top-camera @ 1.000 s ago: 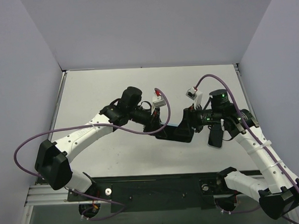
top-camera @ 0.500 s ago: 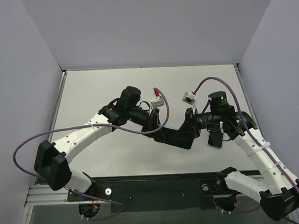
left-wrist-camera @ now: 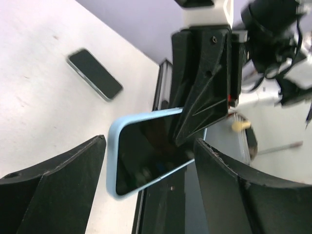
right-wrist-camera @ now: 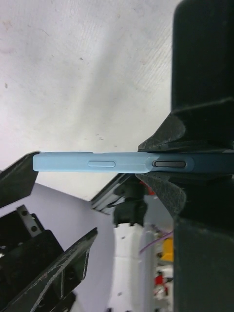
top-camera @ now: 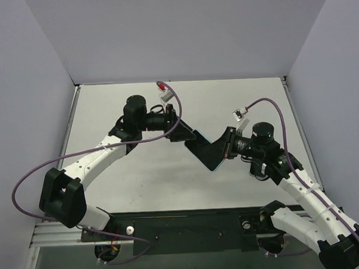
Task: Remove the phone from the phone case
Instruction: Adjust the phone.
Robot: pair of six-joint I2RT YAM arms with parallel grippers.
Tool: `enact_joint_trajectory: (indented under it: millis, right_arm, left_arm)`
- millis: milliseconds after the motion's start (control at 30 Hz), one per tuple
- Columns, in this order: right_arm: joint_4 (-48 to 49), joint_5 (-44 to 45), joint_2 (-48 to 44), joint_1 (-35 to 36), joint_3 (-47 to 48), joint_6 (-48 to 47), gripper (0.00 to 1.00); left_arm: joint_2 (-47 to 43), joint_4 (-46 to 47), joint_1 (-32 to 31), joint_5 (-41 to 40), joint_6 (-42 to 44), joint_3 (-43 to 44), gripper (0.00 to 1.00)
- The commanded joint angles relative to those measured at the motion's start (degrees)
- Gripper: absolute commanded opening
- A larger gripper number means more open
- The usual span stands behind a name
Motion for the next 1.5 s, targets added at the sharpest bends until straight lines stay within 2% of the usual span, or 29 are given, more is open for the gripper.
enact_joint_trajectory:
  millis: [0, 133, 167, 200, 300, 400, 533, 633, 733, 967, 1067, 1100, 1233, 1333, 1467]
  right_arm:
    - [14.55, 12.59, -1.62, -0.36, -0.69, 19.6, 0.0]
    - [19.36, 18.39, -2.93, 0.08, -3.66, 23.47, 0.0]
    - [22.25, 19.45, -3.11, 0.43, -4.46, 24.26, 0.0]
    - [24.72, 21.72, -3.29, 0.78, -6.55, 24.97, 0.0]
    - [36.92, 26.21, -2.5, 3.32, -11.04, 26.81, 0.0]
    - [43.1, 28.95, -1.1, 5.79, -12.29, 26.82, 0.0]
    - [45.83, 32.38, -1.26, 6.94, -12.64, 25.68, 0.0]
    - [44.09, 34.66, -2.23, 7.38, -12.29, 24.63, 0.0]
    - [43.28, 34.93, -2.23, 7.55, -12.2, 24.44, 0.0]
    - [47.68, 34.76, -1.45, 8.17, -12.73, 25.76, 0.0]
    - [49.34, 34.67, -0.57, 8.96, -12.29, 26.03, 0.0]
    - [49.96, 34.67, -0.13, 9.31, -12.46, 26.29, 0.0]
    - [53.92, 33.7, 2.33, 9.93, -12.38, 28.48, 0.0]
    - [54.62, 33.96, 2.69, 10.19, -12.46, 28.93, 0.0]
    - [55.68, 33.44, 3.65, 10.28, -12.82, 29.81, 0.0]
  left_arm:
    - [-0.69, 24.08, 4.61, -1.67, -19.52, -3.14, 0.84]
    - [1.15, 13.83, 4.97, -6.67, -16.98, -1.38, 0.85]
    - [1.33, 15.2, 4.97, -7.38, -18.02, -1.99, 0.85]
    - [2.03, 18.34, 4.97, -7.39, -22.56, -2.78, 0.85]
    - [2.39, 39.03, 4.8, -8.95, -33.04, -9.61, 0.85]
    - [2.21, 45.35, 4.44, -12.3, -38.68, -12.45, 0.82]
    - [1.51, 36.76, 4.44, -17.31, -37.64, -11.49, 0.75]
    - [0.02, 28.07, 4.44, -22.14, -35.88, -10.08, 0.74]
    - [-1.39, 26.11, 3.83, -26.62, -37.45, -10.96, 0.8]
    - [-0.6, 24.61, 1.28, -27.95, -38.51, -9.38, 0.81]
    - [0.54, 29.42, 0.58, -27.87, -40.7, -9.64, 0.72]
    - [1.67, 30.49, 0.31, -27.43, -42.1, -9.38, 0.64]
    - [4.58, 38.93, 0.31, -24.27, -46.85, -8.41, 0.48]
    - [5.55, 42.71, 0.22, -22.08, -47.47, -7.89, 0.43]
    - [6.08, 44.82, 0.66, -20.49, -47.48, -7.54, 0.43]
